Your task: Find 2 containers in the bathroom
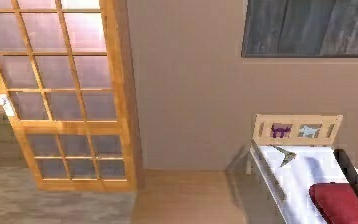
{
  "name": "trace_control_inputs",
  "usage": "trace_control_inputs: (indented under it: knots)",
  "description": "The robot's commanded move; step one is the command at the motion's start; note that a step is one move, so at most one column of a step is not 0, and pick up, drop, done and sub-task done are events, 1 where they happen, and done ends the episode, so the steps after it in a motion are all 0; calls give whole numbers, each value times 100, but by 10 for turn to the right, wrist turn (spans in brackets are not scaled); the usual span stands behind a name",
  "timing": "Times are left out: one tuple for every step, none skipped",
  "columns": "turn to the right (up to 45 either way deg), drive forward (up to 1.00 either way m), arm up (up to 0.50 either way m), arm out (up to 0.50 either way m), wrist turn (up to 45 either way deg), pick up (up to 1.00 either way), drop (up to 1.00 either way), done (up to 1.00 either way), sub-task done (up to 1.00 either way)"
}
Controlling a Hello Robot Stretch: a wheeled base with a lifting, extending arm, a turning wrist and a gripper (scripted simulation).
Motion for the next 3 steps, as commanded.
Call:
trace_control_inputs:
  knots:
    - [-450,0,0,0,0,0,0,0,0]
    - [-360,0,0,0,0,0,0,0,0]
    - [0,100,0,0,0,0,0,0,0]
